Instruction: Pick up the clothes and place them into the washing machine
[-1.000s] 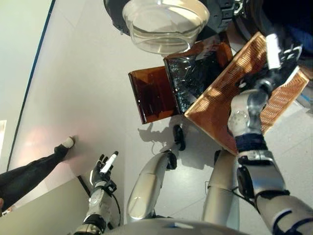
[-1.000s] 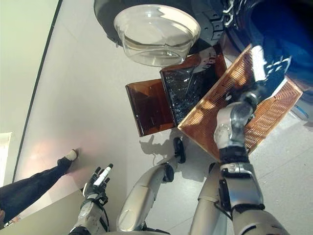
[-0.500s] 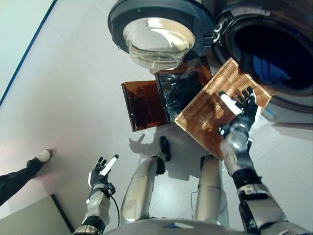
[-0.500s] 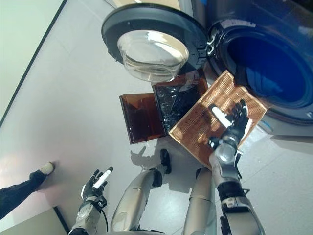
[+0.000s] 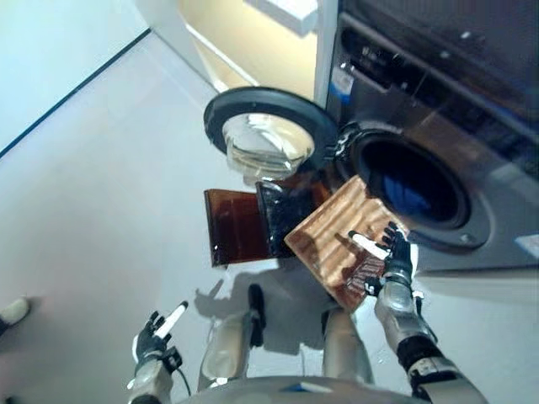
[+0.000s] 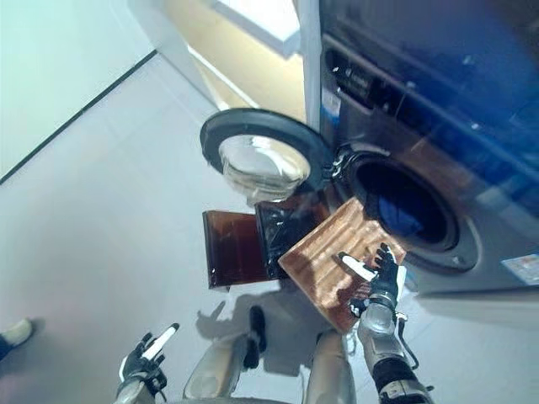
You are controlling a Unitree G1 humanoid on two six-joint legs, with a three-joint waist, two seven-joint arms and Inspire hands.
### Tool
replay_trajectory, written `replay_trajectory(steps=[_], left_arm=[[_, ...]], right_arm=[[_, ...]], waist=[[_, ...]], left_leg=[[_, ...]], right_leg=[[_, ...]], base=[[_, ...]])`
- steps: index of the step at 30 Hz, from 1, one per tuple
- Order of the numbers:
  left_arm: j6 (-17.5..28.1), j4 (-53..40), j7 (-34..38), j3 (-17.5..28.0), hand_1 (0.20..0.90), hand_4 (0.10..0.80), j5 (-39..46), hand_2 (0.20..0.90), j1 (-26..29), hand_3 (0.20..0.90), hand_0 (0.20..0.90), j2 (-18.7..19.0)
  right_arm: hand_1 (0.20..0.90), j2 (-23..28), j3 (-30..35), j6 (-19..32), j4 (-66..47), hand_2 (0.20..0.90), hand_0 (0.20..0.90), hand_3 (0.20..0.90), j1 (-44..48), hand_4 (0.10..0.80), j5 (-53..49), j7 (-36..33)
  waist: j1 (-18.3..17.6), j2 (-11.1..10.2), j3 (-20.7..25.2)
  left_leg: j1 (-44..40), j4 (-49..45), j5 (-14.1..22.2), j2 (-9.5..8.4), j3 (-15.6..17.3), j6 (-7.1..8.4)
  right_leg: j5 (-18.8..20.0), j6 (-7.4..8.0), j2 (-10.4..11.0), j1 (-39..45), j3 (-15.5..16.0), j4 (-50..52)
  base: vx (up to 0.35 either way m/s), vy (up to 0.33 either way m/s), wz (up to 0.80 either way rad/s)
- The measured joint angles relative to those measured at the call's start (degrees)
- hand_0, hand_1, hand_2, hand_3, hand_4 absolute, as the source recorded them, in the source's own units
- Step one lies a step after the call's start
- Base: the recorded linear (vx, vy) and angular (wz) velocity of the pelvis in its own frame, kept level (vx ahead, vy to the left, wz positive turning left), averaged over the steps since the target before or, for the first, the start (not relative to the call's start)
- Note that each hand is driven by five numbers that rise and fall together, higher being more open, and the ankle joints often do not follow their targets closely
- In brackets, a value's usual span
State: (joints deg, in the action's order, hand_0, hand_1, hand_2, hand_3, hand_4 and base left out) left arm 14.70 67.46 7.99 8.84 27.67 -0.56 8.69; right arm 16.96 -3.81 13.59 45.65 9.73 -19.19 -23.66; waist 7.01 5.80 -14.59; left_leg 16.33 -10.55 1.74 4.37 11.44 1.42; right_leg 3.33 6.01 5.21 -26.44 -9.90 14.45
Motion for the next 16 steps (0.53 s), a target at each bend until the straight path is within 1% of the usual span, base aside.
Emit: replay_trajectory(steps=[5, 6, 9, 11, 14, 16], left_arm=[[-0.66, 2.23, -0.01, 0.10, 0.900, 0.800, -1.67, 0.900, -0.23, 0.900, 0.900, 0.84], [-0.76, 2.96, -0.02, 0.10, 0.900, 0.800, -2.56, 0.900, -0.30, 0.900, 0.900, 1.03], [-1.84, 4.57, -0.19, 0.12, 0.900, 0.800, -4.72, 0.900, -0.88, 0.900, 0.900, 1.19], [-2.31, 5.59, -0.54, 0.12, 0.900, 0.800, -5.59, 0.900, -1.20, 0.900, 0.900, 1.18], [-3.21, 6.30, -0.79, 0.00, 0.900, 0.800, -7.05, 0.900, -2.91, 0.900, 0.900, 1.21], [-3.24, 6.89, -1.37, -0.17, 0.900, 0.800, -7.29, 0.900, -3.20, 0.900, 0.900, 1.21]], right_arm=[[0.900, -0.11, -1.37, -1.25, 5.35, 0.900, 0.900, 0.900, -1.01, 0.800, 4.04, 1.20], [0.900, -0.16, -1.79, -1.51, 7.01, 0.900, 0.900, 0.900, -1.39, 0.800, 5.45, 1.40], [0.900, -0.21, -3.90, -3.55, 12.01, 0.900, 0.900, 0.900, -2.58, 0.800, 8.82, 2.68], [0.900, -0.42, -5.33, -3.94, 14.60, 0.900, 0.900, 0.900, -3.75, 0.800, 10.57, 3.69], [0.900, -2.20, -6.07, -6.26, 19.59, 0.900, 0.900, 0.900, -6.81, 0.800, 13.39, 5.18], [0.900, -3.30, -6.24, -6.22, 22.21, 0.900, 0.900, 0.900, -8.39, 0.800, 14.76, 5.44]], waist=[[0.08, -0.74, 1.62], [0.18, -1.01, 2.82], [0.07, -1.56, 4.30], [0.06, -1.90, 5.13], [0.04, -3.43, 8.58], [-0.21, -4.41, 10.29]], left_leg=[[-5.18, 3.15, -0.15, 0.04, -0.18, 0.13], [-5.42, 3.72, -0.18, 0.09, -0.32, 0.12], [-8.87, 5.61, -0.45, 0.12, -0.34, 0.21], [-10.50, 6.58, -0.55, 0.14, -0.35, 0.24], [-12.99, 8.69, -0.78, 0.17, -0.33, 0.37], [-14.06, 9.55, -1.04, 0.08, -0.45, 0.24]], right_leg=[[-0.34, -0.05, 0.13, 4.99, 1.09, -2.17], [-0.39, -0.14, 0.16, 5.43, 1.39, -2.75], [-0.57, -0.03, 0.12, 8.68, 1.80, -4.23], [-0.43, -0.07, 0.12, 10.52, 2.10, -5.30], [-0.32, 0.10, 0.13, 13.18, 2.64, -7.35], [0.03, 0.20, 0.20, 14.30, 2.68, -8.67]], base=[[0.091, -0.029, 0.03], [0.126, -0.033, 0.05], [0.075, -0.016, 0.01], [0.115, -0.011, 0.00], [0.078, 0.003, 0.01], [0.081, 0.007, 0.04]])
